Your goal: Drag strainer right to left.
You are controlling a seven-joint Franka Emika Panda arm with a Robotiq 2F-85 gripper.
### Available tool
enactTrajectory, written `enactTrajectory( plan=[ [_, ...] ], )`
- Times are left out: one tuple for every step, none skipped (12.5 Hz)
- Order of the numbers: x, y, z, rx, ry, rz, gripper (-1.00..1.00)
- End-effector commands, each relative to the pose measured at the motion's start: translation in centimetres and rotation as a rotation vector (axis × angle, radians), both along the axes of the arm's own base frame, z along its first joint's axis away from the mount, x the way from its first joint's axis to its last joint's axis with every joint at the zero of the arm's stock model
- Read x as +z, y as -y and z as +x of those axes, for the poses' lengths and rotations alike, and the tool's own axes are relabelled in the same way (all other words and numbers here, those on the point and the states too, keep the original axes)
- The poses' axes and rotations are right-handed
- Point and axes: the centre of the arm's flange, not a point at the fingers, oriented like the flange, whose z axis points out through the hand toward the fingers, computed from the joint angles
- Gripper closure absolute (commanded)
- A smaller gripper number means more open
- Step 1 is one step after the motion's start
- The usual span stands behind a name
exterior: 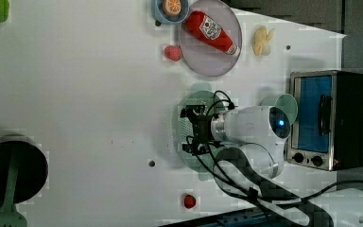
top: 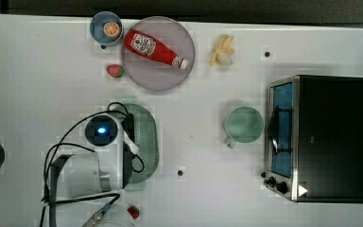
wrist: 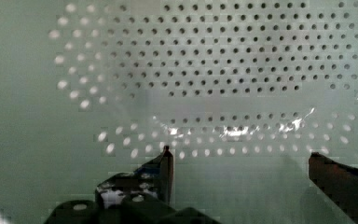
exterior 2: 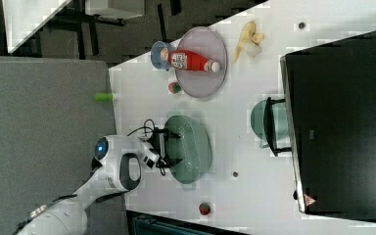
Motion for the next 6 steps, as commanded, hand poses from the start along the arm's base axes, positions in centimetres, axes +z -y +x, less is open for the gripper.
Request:
enactTrajectory(
  plan=[
    [0.2,-4.3,1.0,-0.109,-0.011,0.016,-1.00],
    [0.2,-5.5,1.1,-0.115,-0.010,0.019,-1.00],
    [0.1,-6.7,1.2,-0.114,-0.008,0.023,-1.00],
    [-0.1,-7.7,1.2,-0.106,-0.008,0.026,-1.00],
    [-0.3,-8.8,1.3,-0.093,-0.005,0.031,-1.00],
    [-0.5,-9.7,1.3,-0.080,-0.005,0.034,-1.00]
  ],
)
